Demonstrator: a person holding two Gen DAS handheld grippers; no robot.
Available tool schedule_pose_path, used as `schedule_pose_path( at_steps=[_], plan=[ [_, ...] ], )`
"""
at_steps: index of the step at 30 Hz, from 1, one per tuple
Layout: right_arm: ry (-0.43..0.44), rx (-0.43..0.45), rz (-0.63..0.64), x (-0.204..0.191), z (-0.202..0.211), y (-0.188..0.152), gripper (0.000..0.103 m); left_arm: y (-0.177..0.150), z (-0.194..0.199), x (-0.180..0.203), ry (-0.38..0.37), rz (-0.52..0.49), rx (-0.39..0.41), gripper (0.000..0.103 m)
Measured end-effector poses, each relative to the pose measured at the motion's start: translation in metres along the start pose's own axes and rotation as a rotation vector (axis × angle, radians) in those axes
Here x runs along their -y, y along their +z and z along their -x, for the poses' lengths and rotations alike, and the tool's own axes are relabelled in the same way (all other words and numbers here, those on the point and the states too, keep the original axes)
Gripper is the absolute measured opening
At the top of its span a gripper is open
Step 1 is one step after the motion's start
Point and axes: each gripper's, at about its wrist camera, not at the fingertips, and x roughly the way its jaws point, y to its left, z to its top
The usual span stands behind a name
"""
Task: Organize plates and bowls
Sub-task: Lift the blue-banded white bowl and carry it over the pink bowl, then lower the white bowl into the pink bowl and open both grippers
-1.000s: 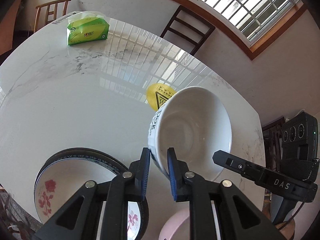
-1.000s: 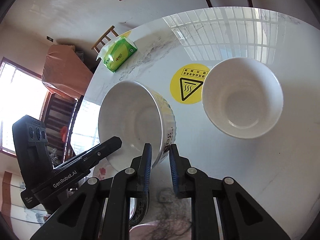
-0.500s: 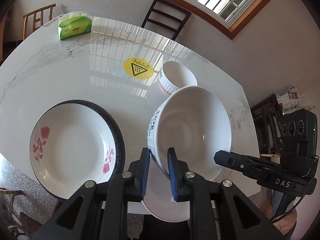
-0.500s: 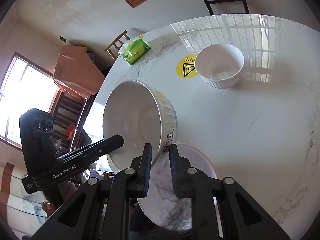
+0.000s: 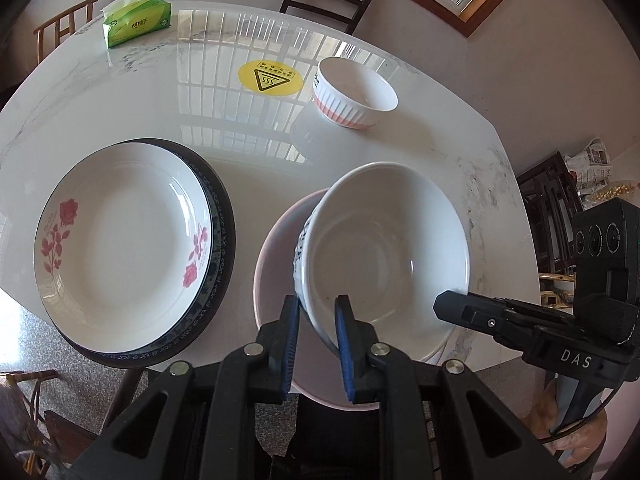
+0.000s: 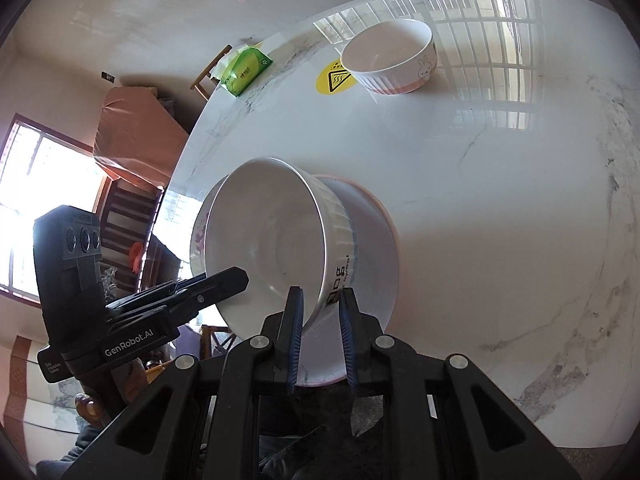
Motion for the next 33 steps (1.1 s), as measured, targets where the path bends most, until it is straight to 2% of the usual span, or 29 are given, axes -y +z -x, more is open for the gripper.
schedule_pose_path(
  at_steps=[20, 25, 33],
  plan=[
    [-0.008, -0.043, -0.018, 0.008, -0.016, -0.001, 0.020, -0.006, -0.012, 0.012, 0.054, -0.041, -0.036, 0.019],
    [-0.004, -0.051, -0.018, 0.008, -0.018, 0.000, 0.020, -0.007, -0.011, 0.014, 0.070, -0.061, -0.032, 0.027],
    [-0.003, -0.053, -0.020, 0.010, -0.019, 0.002, 0.020, -0.009, -0.011, 0.014, 0.072, -0.078, -0.027, 0.027]
  ],
)
